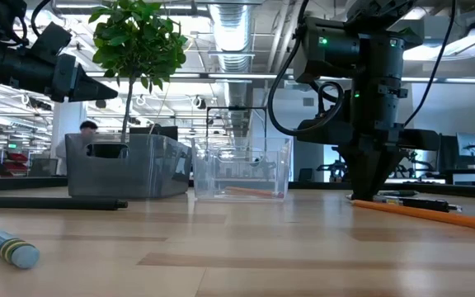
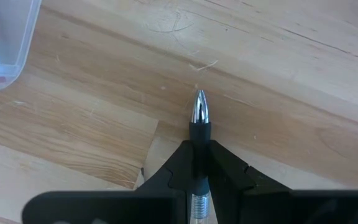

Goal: Sort pens & pencils
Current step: Put the bottom right black pen into the black bin

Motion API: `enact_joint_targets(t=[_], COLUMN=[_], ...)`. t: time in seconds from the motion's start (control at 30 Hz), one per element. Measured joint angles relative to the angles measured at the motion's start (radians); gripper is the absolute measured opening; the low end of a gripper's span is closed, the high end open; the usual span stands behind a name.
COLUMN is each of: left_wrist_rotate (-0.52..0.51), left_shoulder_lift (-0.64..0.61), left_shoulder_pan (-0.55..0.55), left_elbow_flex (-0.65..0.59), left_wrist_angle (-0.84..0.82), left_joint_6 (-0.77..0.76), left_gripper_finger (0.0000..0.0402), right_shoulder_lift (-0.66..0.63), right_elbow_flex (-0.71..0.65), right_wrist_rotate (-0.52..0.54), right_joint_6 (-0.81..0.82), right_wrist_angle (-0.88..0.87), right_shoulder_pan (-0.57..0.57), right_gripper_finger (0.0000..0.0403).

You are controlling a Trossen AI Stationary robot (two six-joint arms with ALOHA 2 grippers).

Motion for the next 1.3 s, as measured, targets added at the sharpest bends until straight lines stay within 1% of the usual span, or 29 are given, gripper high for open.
enact_joint_targets(t=[0.2, 0.33, 0.53, 0.63, 0.8, 0.87, 0.93, 1.03, 1.1, 1.17, 1.3], left_wrist_rotate=[0.000, 0.000, 0.000, 0.000, 0.000, 0.000, 0.000, 0.000, 0.000, 0.000, 0.000], left_shoulder_lift=[0.000, 0.000, 0.000, 0.000, 0.000, 0.000, 0.000, 0.000, 0.000, 0.000, 0.000], left_shoulder_pan=[0.000, 0.000, 0.000, 0.000, 0.000, 0.000, 0.000, 0.000, 0.000, 0.000, 0.000], left_elbow_flex=[0.000, 0.000, 0.000, 0.000, 0.000, 0.000, 0.000, 0.000, 0.000, 0.000, 0.000], left_wrist_angle=[0.000, 0.000, 0.000, 0.000, 0.000, 0.000, 0.000, 0.000, 0.000, 0.000, 0.000], left_joint_6=[0.000, 0.000, 0.000, 0.000, 0.000, -0.001, -0.001, -0.001, -0.001, -0.004, -0.008], left_gripper_finger=[0.0086, 0.0086, 0.0086, 0.0086, 0.0086, 0.0086, 0.0086, 0.0086, 0.0086, 0.0086, 0.0086], right_shoulder_lift=[0.001, 0.011, 0.008, 0.007, 0.005, 0.005, 0.004, 0.003, 0.002, 0.002, 0.019], right_elbow_flex=[0.008, 0.068, 0.166, 0.225, 0.368, 0.432, 0.494, 0.574, 0.597, 0.598, 0.601], right_wrist_rotate=[0.000, -0.005, 0.027, 0.035, 0.071, 0.096, 0.143, 0.220, 0.235, 0.224, 0.146], right_joint_6=[0.000, -0.032, -0.100, -0.131, -0.167, -0.191, -0.233, -0.344, -0.450, -0.565, -0.731], right_wrist_angle=[-0.012, -0.094, -0.160, -0.199, -0.358, -0.401, -0.398, -0.307, -0.170, 0.013, 0.301], right_shoulder_pan=[0.000, 0.000, -0.001, -0.003, -0.003, -0.003, -0.004, -0.023, -0.046, -0.069, -0.114], right_gripper_finger=[0.0060, 0.0060, 0.0060, 0.0060, 0.0060, 0.0060, 0.0060, 0.0060, 0.0060, 0.0060, 0.0060])
